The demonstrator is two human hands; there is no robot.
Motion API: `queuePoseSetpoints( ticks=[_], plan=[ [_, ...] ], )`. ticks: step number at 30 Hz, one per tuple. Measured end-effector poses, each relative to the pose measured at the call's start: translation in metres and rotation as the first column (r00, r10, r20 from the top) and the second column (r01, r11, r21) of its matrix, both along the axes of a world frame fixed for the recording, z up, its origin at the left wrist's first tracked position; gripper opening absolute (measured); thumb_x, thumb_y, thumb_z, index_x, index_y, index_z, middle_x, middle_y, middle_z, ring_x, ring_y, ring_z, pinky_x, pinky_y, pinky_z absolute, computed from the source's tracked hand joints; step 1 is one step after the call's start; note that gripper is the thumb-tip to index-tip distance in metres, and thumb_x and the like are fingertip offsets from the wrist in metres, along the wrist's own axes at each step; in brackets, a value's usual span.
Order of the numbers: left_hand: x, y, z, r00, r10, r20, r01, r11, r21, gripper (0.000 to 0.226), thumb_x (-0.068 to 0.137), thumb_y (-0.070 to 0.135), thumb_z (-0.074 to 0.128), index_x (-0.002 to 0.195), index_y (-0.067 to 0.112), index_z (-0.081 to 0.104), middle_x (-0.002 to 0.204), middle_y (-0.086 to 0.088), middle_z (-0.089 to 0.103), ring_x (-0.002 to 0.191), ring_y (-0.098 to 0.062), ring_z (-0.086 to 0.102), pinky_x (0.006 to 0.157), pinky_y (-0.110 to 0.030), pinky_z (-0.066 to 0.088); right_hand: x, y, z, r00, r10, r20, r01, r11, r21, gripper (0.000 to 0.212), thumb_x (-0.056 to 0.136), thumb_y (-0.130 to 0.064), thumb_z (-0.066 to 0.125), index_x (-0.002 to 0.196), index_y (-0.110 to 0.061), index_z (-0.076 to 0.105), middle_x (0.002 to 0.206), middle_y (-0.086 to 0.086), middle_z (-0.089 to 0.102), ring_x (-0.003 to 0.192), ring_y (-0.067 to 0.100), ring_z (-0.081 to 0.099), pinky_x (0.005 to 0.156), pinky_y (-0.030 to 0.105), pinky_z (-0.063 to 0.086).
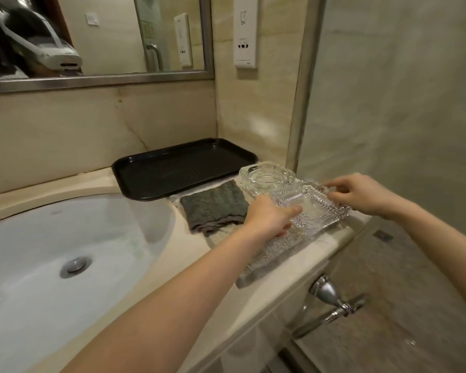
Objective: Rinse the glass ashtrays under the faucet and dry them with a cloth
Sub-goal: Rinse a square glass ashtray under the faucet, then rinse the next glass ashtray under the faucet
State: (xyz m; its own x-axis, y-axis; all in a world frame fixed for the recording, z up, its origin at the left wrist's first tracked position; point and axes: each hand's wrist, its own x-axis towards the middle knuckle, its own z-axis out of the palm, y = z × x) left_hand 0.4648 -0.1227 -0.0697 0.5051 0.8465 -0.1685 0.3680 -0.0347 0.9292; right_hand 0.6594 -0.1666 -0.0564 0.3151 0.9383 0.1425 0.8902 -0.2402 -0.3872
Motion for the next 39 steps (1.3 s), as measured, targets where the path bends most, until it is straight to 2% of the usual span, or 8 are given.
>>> queuePoseSetpoints(
  ticks=[3, 8, 11, 15, 20, 27, 35, 39],
  plan=[
    [0.004, 0.002, -0.001, 0.998, 0.024, -0.054, -0.019, 0.997, 0.076, 0.066, 0.087, 0.03, 0.066, 0.138, 0.0, 0.036, 0.1, -0.007, 0.063, 0.092, -0.023, 0.067, 0.086, -0.041, 0.055, 0.002, 0.007, -0.003, 0.999, -0.034, 0.009, 0.033, 0.999, 0.033, 0.028, 0.089, -0.02, 0.059, 0.115, -0.013, 0.066, 0.089, 0.01, 0.068, 0.084, 0.024, 0.06, 0.072, 0.029, 0.04],
    [0.005, 0.005, -0.002, 0.993, 0.045, -0.106, -0.027, 0.986, 0.166, 0.044, 0.085, 0.032, 0.066, 0.12, 0.008, 0.054, 0.123, -0.01, 0.059, 0.089, -0.018, 0.063, 0.092, -0.04, 0.051, 0.002, 0.01, -0.012, 0.992, -0.118, 0.043, 0.115, 0.991, 0.069, 0.025, 0.091, -0.025, 0.057, 0.108, -0.011, 0.068, 0.096, 0.013, 0.068, 0.088, 0.029, 0.062, 0.071, 0.029, 0.041],
    [0.006, 0.006, -0.003, 0.992, 0.049, -0.119, -0.026, 0.981, 0.192, 0.063, 0.085, 0.033, 0.066, 0.137, 0.005, 0.044, 0.132, -0.011, 0.054, 0.101, -0.021, 0.063, 0.097, -0.041, 0.048, -0.003, 0.015, -0.008, 0.977, -0.128, 0.172, 0.127, 0.992, 0.017, 0.03, 0.091, -0.029, 0.054, 0.115, -0.013, 0.064, 0.107, 0.011, 0.067, 0.096, 0.029, 0.06, 0.079, 0.034, 0.047],
    [-0.009, 0.012, 0.007, 0.994, 0.083, -0.071, -0.057, 0.951, 0.305, 0.045, 0.088, 0.029, 0.064, 0.129, 0.011, 0.054, 0.116, 0.0, 0.061, 0.098, -0.012, 0.058, 0.085, -0.023, 0.044, -0.042, 0.031, 0.005, 0.974, -0.001, 0.227, -0.037, 0.986, 0.165, 0.04, 0.091, -0.027, 0.055, 0.129, -0.014, 0.053, 0.122, 0.009, 0.057, 0.116, 0.027, 0.047, 0.097, 0.036, 0.037],
    [-0.075, 0.025, 0.026, 0.983, 0.168, -0.074, -0.11, 0.863, 0.494, 0.031, 0.087, 0.022, 0.061, 0.118, 0.017, 0.062, 0.113, 0.003, 0.065, 0.099, -0.009, 0.058, 0.085, -0.02, 0.043, -0.133, 0.054, 0.019, 0.956, 0.285, 0.063, -0.29, 0.903, 0.316, 0.027, 0.089, -0.018, 0.057, 0.114, -0.014, 0.065, 0.114, 0.006, 0.062, 0.11, 0.021, 0.053, 0.088, 0.02, 0.035],
    [-0.233, 0.029, 0.039, 0.869, 0.484, -0.098, -0.343, 0.735, 0.585, 0.029, 0.088, 0.022, 0.06, 0.117, 0.018, 0.061, 0.118, 0.004, 0.061, 0.108, -0.01, 0.055, 0.085, -0.019, 0.037, -0.283, 0.089, 0.026, 0.765, 0.634, -0.11, -0.58, 0.754, 0.308, 0.027, 0.092, -0.017, 0.054, 0.118, -0.015, 0.061, 0.113, 0.001, 0.064, 0.103, 0.012, 0.056, 0.08, 0.017, 0.035],
    [-0.398, -0.018, 0.032, 0.598, 0.746, -0.294, -0.366, 0.58, 0.728, 0.036, 0.09, 0.027, 0.058, 0.125, 0.019, 0.055, 0.127, 0.002, 0.054, 0.12, -0.014, 0.046, 0.097, -0.024, 0.032, -0.463, 0.092, 0.02, 0.507, 0.846, -0.167, -0.798, 0.534, 0.28, 0.027, 0.092, -0.023, 0.054, 0.117, -0.014, 0.061, 0.114, 0.0, 0.064, 0.104, 0.015, 0.057, 0.086, 0.025, 0.042],
    [-0.456, -0.046, 0.036, 0.508, 0.811, -0.291, -0.421, 0.528, 0.737, 0.034, 0.089, 0.027, 0.06, 0.121, 0.018, 0.057, 0.122, -0.001, 0.056, 0.116, -0.018, 0.049, 0.096, -0.027, 0.036, -0.531, 0.083, 0.018, 0.381, 0.91, -0.162, -0.87, 0.413, 0.27, 0.026, 0.092, -0.023, 0.054, 0.115, -0.013, 0.063, 0.113, 0.003, 0.065, 0.096, 0.01, 0.055, 0.085, 0.024, 0.042]
  ],
)
